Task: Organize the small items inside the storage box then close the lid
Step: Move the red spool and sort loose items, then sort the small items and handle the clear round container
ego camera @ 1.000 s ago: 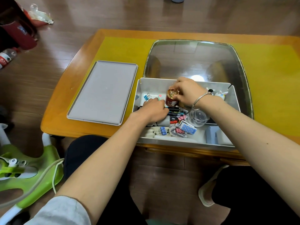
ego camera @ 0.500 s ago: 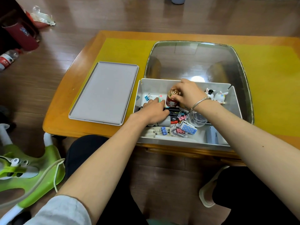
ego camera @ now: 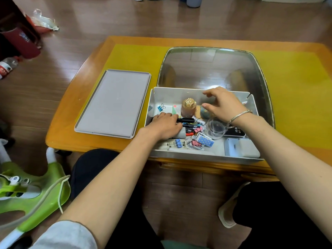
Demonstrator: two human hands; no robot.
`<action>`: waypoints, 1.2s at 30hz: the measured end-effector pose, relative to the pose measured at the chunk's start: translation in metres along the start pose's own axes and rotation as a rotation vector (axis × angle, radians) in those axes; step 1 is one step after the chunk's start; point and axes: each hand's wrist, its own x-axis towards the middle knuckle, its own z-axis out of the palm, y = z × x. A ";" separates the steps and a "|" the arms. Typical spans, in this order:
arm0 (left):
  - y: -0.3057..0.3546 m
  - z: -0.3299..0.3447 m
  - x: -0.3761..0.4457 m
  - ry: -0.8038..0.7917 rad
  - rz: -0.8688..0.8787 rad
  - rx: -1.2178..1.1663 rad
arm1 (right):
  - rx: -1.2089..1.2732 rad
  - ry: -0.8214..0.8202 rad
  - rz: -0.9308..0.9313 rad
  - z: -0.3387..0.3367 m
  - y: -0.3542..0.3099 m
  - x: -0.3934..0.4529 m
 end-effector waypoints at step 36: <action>0.051 0.013 -0.061 0.365 0.137 -0.877 | 0.161 0.090 -0.194 0.013 -0.030 -0.062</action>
